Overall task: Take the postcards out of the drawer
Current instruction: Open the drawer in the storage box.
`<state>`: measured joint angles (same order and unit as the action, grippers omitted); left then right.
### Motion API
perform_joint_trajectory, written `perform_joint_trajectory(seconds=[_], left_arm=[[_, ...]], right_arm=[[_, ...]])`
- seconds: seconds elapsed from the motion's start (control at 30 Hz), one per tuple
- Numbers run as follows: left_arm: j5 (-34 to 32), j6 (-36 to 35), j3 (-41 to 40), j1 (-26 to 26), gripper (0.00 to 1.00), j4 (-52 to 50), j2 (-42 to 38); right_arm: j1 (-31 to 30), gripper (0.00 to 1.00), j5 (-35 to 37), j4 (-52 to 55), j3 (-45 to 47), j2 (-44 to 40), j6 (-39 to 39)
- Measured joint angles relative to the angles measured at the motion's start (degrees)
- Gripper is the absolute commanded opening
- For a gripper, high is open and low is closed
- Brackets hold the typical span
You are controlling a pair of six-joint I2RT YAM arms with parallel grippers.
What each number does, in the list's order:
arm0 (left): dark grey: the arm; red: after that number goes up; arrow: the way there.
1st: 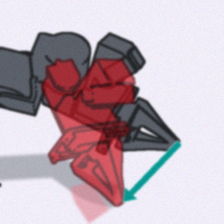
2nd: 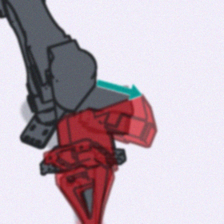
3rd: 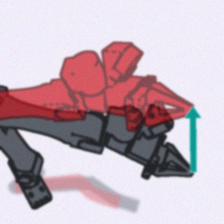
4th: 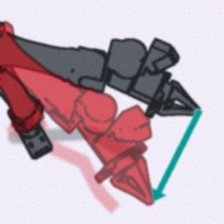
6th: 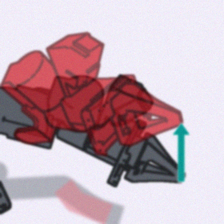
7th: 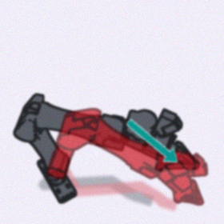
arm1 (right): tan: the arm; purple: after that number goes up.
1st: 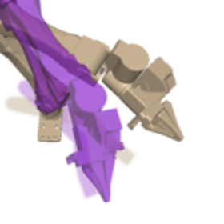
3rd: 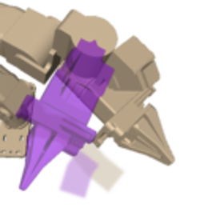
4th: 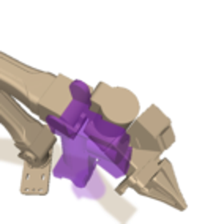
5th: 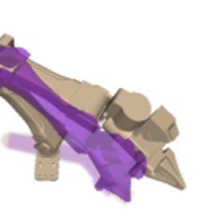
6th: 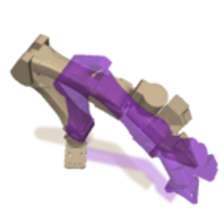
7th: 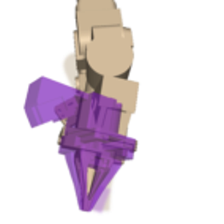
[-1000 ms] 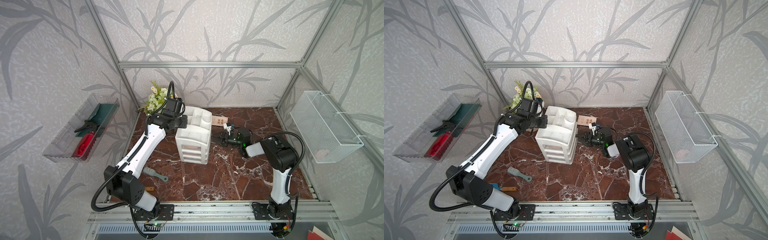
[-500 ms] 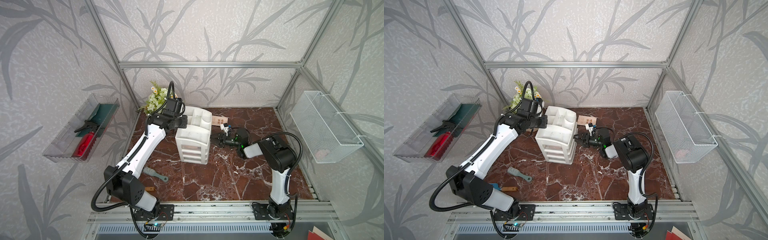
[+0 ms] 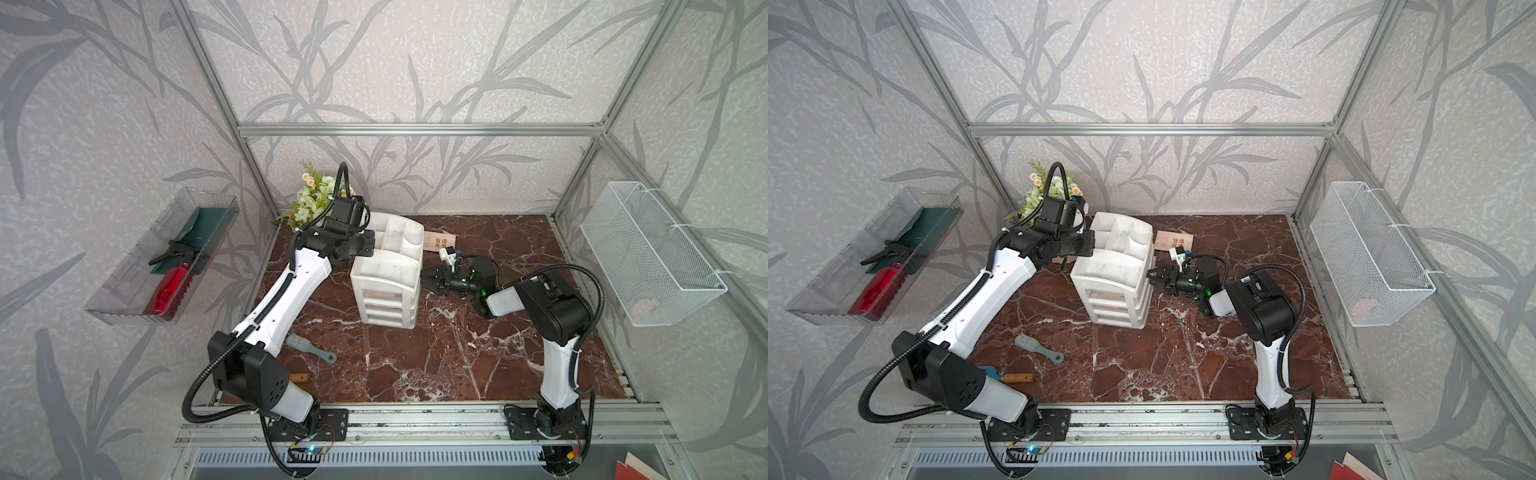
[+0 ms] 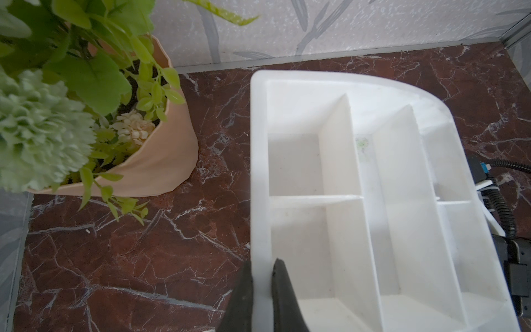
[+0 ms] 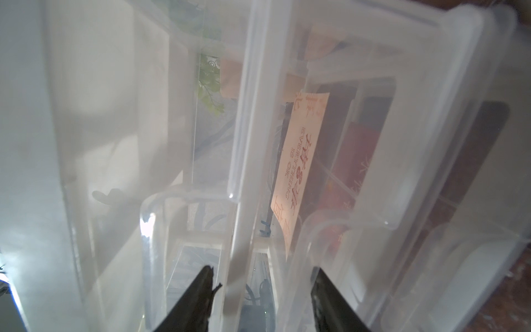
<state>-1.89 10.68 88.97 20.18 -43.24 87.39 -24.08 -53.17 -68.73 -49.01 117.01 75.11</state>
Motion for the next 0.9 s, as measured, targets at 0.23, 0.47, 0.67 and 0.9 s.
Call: perform_joint_trajectory(seconds=[0.23,0.47,0.67,0.9], left_arm=[[-0.04,-0.02,-0.22,0.0,0.0,0.39,0.0],[-1.07,-0.15,-0.22,0.07,0.0,0.31,0.0],[-2.05,-0.48,-0.22,0.24,0.0,0.15,0.0],[-3.5,-0.72,-0.2,0.68,0.0,-0.04,0.07]], right_arm=[[-0.35,0.52,0.09,-0.57,-0.31,0.35,1.27],[-0.35,0.48,0.11,-3.28,-0.31,1.6,4.04],[-0.35,0.48,0.11,-5.42,-0.31,2.32,6.23],[-0.35,0.47,0.11,-5.64,-0.31,2.32,6.78]])
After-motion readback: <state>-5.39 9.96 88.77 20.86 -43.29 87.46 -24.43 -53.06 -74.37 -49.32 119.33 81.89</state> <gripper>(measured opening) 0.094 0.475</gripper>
